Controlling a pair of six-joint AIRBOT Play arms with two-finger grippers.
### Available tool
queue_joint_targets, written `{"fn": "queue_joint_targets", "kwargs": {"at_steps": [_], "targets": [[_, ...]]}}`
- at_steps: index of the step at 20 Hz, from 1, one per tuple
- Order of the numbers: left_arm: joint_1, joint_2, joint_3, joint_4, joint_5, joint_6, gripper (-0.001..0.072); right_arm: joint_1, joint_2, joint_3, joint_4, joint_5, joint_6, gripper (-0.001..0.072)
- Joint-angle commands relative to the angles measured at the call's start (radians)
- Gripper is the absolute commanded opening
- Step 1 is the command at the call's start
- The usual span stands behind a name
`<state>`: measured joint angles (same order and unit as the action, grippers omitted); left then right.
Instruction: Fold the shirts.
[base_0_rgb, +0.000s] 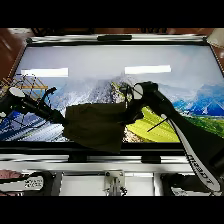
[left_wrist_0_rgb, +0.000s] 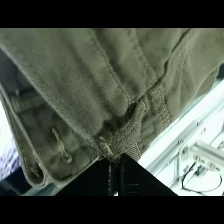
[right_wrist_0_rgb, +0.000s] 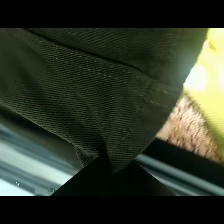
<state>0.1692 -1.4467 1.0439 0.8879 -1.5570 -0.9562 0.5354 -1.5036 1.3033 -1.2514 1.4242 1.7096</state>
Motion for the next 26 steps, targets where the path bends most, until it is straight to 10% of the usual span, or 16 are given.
{"fn": "queue_joint_targets", "kwargs": {"at_steps": [1, 20, 21, 22, 23, 25, 26], "targets": [[0.001, 0.015, -0.027, 0.026, -0.022, 0.033, 0.0054, 0.093, 0.005, -0.055, 0.017, 0.073, 0.025, 0.0067], [0.085, 0.058, -0.190, 0.119, 0.058, 0.047, 0.0055, 0.431, 0.066, -0.247, -0.059, -0.132, 0.293, 0.0068], [0.083, 0.058, -0.195, 0.118, 0.072, 0.047, 0.0057, 0.431, 0.067, -0.247, -0.055, -0.157, 0.298, 0.0107], [0.080, 0.058, -0.196, 0.118, 0.083, 0.047, 0.0077, 0.431, 0.067, -0.247, -0.040, -0.182, 0.299, 0.0296], [0.080, 0.058, -0.196, 0.115, 0.084, 0.047, 0.0166, 0.430, 0.067, -0.247, -0.016, -0.195, 0.293, 0.0515], [0.080, 0.058, -0.191, 0.117, 0.083, 0.043, 0.0612, 0.417, 0.082, -0.247, 0.098, -0.191, 0.224, 0.0561], [0.080, 0.058, -0.174, 0.120, 0.083, 0.034, 0.0637, 0.397, 0.110, -0.247, 0.163, -0.196, 0.184, 0.0674]]}}
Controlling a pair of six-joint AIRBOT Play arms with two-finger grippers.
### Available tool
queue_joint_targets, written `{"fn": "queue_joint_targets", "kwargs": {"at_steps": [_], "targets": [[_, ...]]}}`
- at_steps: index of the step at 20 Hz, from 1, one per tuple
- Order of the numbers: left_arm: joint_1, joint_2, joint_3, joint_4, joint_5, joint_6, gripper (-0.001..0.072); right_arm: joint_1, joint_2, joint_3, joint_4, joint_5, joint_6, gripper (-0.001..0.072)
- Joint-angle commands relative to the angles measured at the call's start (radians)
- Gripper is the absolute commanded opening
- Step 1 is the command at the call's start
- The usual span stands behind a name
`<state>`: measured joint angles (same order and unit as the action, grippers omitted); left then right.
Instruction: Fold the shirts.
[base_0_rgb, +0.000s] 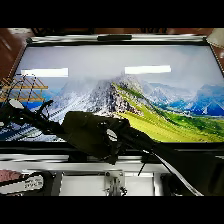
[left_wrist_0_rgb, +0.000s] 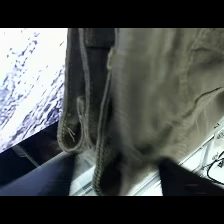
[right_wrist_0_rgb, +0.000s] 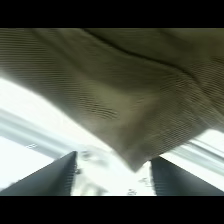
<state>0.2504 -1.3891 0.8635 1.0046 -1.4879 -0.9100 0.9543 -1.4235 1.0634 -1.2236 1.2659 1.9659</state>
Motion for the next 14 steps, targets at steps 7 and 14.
{"fn": "queue_joint_targets", "kwargs": {"at_steps": [7, 14], "targets": [[0.000, 0.002, 0.243, 0.125, -0.017, -0.259, 0.0635, -0.400, 0.333, -0.053, -0.046, 0.042, -0.052, 0.0675], [-0.002, 0.002, 0.267, 0.118, -0.043, -0.282, 0.0610, -0.545, 0.180, -0.351, 0.344, -0.391, -0.303, 0.0675]]}}
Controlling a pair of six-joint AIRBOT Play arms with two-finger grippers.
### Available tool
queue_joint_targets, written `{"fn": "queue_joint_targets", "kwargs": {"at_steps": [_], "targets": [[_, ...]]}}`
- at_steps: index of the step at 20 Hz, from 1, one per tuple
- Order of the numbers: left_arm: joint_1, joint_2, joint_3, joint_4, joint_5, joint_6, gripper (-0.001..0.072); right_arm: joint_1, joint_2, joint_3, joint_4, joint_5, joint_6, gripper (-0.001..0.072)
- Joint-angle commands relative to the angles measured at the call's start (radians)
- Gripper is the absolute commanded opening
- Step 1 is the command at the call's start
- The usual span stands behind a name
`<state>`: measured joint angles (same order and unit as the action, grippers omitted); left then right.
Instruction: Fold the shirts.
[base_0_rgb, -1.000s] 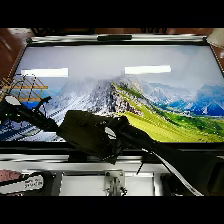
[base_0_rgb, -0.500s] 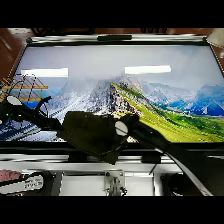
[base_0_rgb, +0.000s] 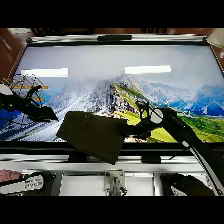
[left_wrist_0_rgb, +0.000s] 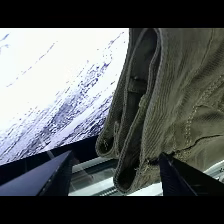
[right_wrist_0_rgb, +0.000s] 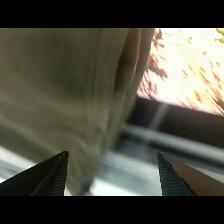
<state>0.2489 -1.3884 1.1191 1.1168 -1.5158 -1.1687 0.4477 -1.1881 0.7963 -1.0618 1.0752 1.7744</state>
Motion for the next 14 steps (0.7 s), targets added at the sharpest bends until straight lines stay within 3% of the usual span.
{"fn": "queue_joint_targets", "kwargs": {"at_steps": [1, 4, 11, 14], "targets": [[0.000, 0.002, 0.012, 0.006, -0.014, -0.023, 0.0610, -0.039, -0.094, -0.084, 0.244, -0.230, -0.163, 0.0675], [0.000, 0.006, 0.012, 0.006, -0.014, -0.023, 0.0609, -0.036, -0.193, -0.084, 0.375, -0.234, -0.274, 0.0675], [0.000, 0.045, 0.014, 0.006, -0.014, -0.023, 0.0608, -0.043, -0.166, -0.080, 0.370, -0.123, -0.367, 0.0675], [0.000, 0.052, 0.014, 0.006, -0.014, -0.023, 0.0608, -0.040, -0.118, -0.081, 0.273, -0.118, -0.283, 0.0675]]}}
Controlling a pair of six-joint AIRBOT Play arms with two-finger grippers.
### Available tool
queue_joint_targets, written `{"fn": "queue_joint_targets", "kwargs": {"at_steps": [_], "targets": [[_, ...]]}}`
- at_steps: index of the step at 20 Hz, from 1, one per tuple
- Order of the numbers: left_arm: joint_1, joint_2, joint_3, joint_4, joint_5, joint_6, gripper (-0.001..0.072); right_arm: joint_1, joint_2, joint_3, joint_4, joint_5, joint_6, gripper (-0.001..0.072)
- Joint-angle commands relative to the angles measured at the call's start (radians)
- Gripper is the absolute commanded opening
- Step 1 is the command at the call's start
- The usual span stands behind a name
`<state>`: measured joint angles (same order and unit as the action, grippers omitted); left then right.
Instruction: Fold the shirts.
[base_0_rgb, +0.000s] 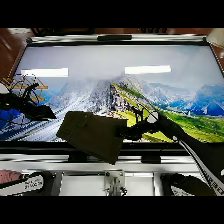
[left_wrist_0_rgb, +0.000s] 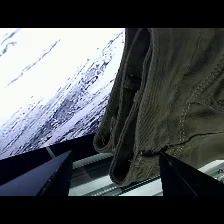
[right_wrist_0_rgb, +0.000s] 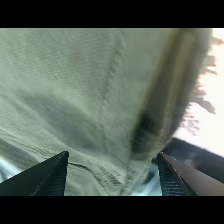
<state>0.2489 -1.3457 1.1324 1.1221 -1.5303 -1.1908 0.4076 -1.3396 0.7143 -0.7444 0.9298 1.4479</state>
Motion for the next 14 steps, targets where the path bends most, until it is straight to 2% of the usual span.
{"fn": "queue_joint_targets", "kwargs": {"at_steps": [1, 3, 7, 8, 9, 10, 14], "targets": [[0.000, 0.010, 0.001, 0.000, 0.000, -0.001, 0.0608, 0.014, 0.025, 0.000, -0.051, 0.029, 0.058, 0.0675], [0.000, 0.011, 0.001, 0.000, 0.000, -0.001, 0.0609, 0.063, -0.014, 0.000, -0.029, 0.002, 0.060, 0.0674], [0.000, 0.011, 0.001, 0.000, 0.000, -0.001, 0.0608, 0.171, -0.106, 0.000, 0.078, -0.161, 0.065, 0.0669], [0.000, 0.012, 0.001, 0.000, 0.000, -0.001, 0.0608, 0.182, -0.112, 0.000, 0.102, -0.214, 0.066, 0.0556], [0.000, 0.013, 0.001, 0.000, 0.000, -0.001, 0.0608, 0.181, -0.109, 0.001, 0.124, -0.250, 0.066, 0.0324], [0.000, 0.013, 0.001, 0.000, 0.001, -0.001, 0.0608, 0.171, -0.100, 0.006, 0.132, -0.274, 0.067, 0.0060], [0.000, 0.013, 0.001, -0.007, 0.004, -0.002, 0.0607, 0.058, -0.012, 0.064, 0.116, -0.314, -0.040, 0.0067]]}}
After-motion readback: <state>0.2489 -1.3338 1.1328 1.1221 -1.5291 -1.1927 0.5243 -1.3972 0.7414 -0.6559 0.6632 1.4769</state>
